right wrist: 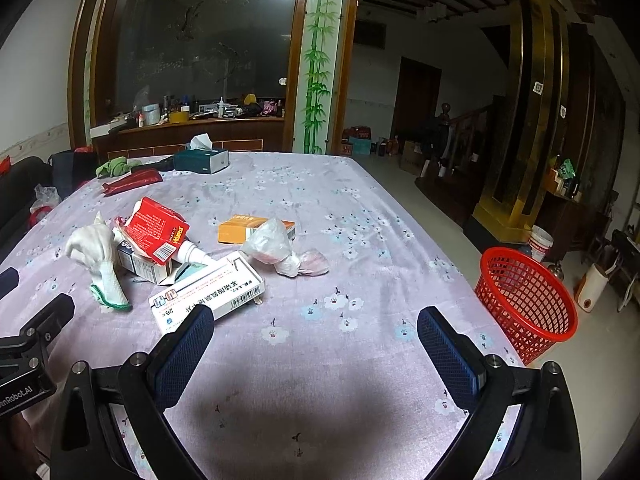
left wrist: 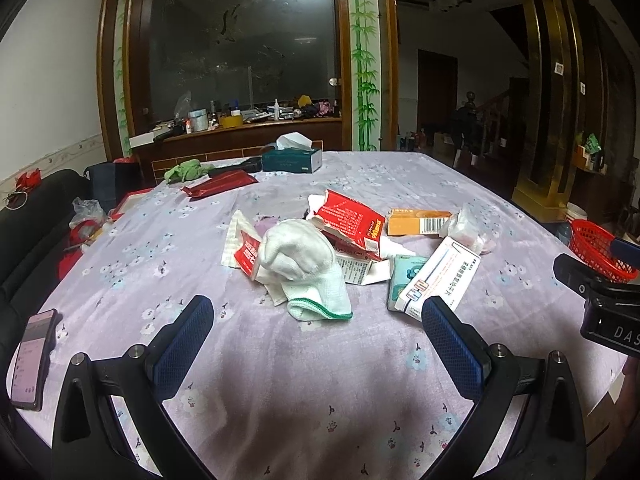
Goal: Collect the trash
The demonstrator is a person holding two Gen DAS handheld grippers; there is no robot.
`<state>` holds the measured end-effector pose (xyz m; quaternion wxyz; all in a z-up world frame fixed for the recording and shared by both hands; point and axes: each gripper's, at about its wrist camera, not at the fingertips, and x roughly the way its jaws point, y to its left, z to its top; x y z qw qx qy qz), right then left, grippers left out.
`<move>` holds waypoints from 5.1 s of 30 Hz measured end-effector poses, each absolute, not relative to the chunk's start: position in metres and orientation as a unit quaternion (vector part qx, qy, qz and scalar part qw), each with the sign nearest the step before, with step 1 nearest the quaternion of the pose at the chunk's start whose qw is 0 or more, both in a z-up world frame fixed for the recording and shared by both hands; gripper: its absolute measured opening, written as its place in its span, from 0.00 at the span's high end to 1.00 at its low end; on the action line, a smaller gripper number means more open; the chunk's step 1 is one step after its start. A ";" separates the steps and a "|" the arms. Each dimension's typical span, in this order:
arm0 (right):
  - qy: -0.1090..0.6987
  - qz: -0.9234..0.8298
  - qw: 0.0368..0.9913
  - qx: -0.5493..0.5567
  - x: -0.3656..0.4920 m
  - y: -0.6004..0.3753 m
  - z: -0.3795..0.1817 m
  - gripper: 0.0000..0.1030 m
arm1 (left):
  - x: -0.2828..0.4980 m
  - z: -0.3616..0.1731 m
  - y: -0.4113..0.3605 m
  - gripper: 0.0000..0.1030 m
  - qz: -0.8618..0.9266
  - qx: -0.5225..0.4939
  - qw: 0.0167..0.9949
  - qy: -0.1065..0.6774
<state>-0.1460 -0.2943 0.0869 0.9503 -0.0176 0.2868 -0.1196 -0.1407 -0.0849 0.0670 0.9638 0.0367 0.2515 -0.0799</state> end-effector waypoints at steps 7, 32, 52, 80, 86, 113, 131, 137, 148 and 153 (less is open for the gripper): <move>0.260 -0.122 0.958 -0.018 -0.158 -0.292 0.096 0.00 | -0.145 0.075 -0.083 0.00 -0.072 0.032 0.969 0.235; 0.258 -0.103 0.960 -0.021 -0.161 -0.284 0.100 0.00 | -0.149 0.082 -0.083 0.00 -0.075 0.034 0.969 0.235; 0.306 -0.072 0.949 0.005 -0.134 -0.289 0.080 0.00 | -0.105 0.062 -0.080 0.00 -0.099 0.016 0.945 0.312; 0.441 0.062 0.882 0.152 -0.060 -0.302 0.047 0.22 | -0.004 0.045 -0.071 0.69 -0.166 -0.047 0.890 0.423; 0.481 0.070 0.851 0.200 -0.023 -0.292 0.031 0.22 | -0.035 0.074 -0.061 0.69 -0.172 -0.037 0.913 0.369; 0.472 0.036 0.878 0.071 -0.052 -0.287 0.040 0.86 | -0.067 0.070 -0.094 0.69 -0.196 0.003 0.912 0.361; 0.466 0.055 0.876 0.106 -0.067 -0.305 0.035 0.86 | -0.075 0.062 -0.127 0.69 -0.198 0.048 0.910 0.362; 0.437 0.072 0.889 0.119 -0.085 -0.313 0.052 0.86 | -0.077 0.065 -0.140 0.69 -0.202 0.061 0.910 0.358; 0.390 0.037 0.911 0.127 -0.107 -0.346 0.079 0.86 | -0.085 0.080 -0.181 0.69 -0.228 0.092 0.908 0.338; 0.373 0.018 0.917 0.142 -0.119 -0.372 0.086 0.86 | -0.090 0.087 -0.205 0.69 -0.249 0.105 0.904 0.331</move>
